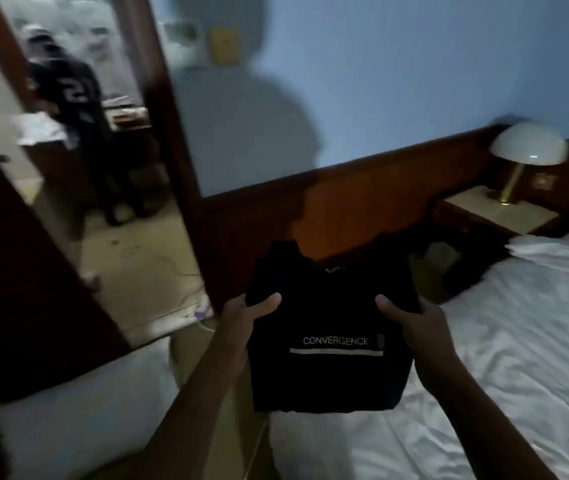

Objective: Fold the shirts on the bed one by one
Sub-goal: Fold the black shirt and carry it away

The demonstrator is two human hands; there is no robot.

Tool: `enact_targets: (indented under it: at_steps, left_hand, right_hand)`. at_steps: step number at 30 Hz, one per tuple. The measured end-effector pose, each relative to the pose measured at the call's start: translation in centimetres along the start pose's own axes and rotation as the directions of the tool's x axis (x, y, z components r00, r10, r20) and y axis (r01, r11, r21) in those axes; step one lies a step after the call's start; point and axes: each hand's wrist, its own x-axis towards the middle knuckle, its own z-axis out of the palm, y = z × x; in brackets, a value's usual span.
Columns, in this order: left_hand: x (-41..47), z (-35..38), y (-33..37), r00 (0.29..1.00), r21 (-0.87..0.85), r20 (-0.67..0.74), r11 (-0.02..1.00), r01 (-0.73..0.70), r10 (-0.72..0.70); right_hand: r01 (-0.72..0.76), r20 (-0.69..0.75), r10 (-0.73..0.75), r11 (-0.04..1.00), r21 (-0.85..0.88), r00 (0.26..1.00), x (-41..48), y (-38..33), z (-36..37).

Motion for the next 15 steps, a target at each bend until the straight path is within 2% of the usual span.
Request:
enact_targets:
  at_steps: [3,7,11,13,15]
  left_hand:
    - [-6.1,-9.1,1.8,0.977,-0.082,-0.201,0.993,-0.085,0.067]
    - [-15.8,-20.9,3.2,0.882,-0.158,-0.457,0.965,-0.208,0.116]
    - [-26.0,-30.9,3.2,0.683,-0.131,-0.717,0.935,-0.328,0.139]
    - [-30.9,-35.7,2.9,0.580,-0.105,-0.802,0.923,-0.370,0.142]
    - [-35.5,-41.0,2.2,0.490,-0.074,-0.858,0.906,-0.418,0.156]
  right_hand:
    - [-0.033,0.286,0.033,0.999,-0.005,0.958,-1.6,-0.2,9.3]
    - [-0.038,0.594,0.034,0.999,-0.006,0.804,-5.7,-0.2,22.8]
    - [-0.007,0.784,0.049,0.998,-0.057,0.619,-12.0,0.6,36.9]
    - [-0.004,0.827,0.058,0.998,-0.067,0.560,-16.0,1.2,44.0]
    - [-0.001,0.882,0.069,0.997,-0.078,0.466,-20.6,2.2,51.0]
